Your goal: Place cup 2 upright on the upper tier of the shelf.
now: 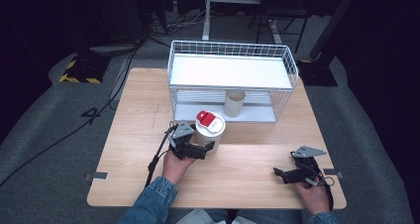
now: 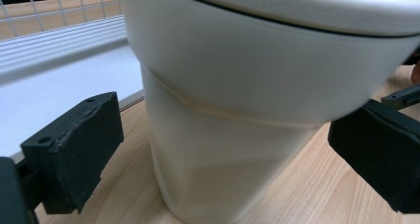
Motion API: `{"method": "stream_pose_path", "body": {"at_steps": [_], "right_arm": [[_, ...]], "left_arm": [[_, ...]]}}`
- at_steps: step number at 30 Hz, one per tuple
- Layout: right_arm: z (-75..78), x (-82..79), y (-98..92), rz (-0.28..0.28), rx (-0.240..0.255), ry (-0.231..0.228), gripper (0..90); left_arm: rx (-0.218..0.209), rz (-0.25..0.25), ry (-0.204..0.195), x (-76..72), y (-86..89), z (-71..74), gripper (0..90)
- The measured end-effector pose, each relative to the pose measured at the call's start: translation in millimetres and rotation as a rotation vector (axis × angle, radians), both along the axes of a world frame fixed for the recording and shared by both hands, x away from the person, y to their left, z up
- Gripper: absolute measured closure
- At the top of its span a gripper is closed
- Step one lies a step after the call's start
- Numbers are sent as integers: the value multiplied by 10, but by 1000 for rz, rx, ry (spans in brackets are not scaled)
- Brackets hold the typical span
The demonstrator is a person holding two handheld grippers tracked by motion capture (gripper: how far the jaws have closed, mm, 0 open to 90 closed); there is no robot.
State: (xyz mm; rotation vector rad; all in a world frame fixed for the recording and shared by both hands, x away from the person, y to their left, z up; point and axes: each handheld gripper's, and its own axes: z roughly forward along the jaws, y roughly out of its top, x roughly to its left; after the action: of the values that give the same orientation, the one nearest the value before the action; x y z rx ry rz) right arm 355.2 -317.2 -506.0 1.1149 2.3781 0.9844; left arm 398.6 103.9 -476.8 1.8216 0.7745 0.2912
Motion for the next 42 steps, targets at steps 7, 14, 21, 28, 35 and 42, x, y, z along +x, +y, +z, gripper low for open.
{"method": "stream_pose_path", "body": {"at_steps": [7, 14, 21, 28, 35, 42], "right_arm": [[1, -6, 2, -5, -1, 1, 1], [0, -10, 5, -10, -1, 0, 1], [0, -10, 5, -10, -1, 0, 1], [-1, -13, 9, -12, 1, 1, 1], [0, -13, 9, -12, 0, 1, 1], [0, -13, 9, -12, 1, 1, 1]], "left_arm": [[-6, -13, -12, 55, -41, -52, 12], [-22, -13, -3, 106, -115, -90, 27], [-45, -33, -9, 131, -147, -143, 69], [-39, -26, -49, 108, -156, -164, 114], [-40, -24, -63, 99, -157, -175, 121], [-37, -25, -63, 99, -155, -172, 124]]}}
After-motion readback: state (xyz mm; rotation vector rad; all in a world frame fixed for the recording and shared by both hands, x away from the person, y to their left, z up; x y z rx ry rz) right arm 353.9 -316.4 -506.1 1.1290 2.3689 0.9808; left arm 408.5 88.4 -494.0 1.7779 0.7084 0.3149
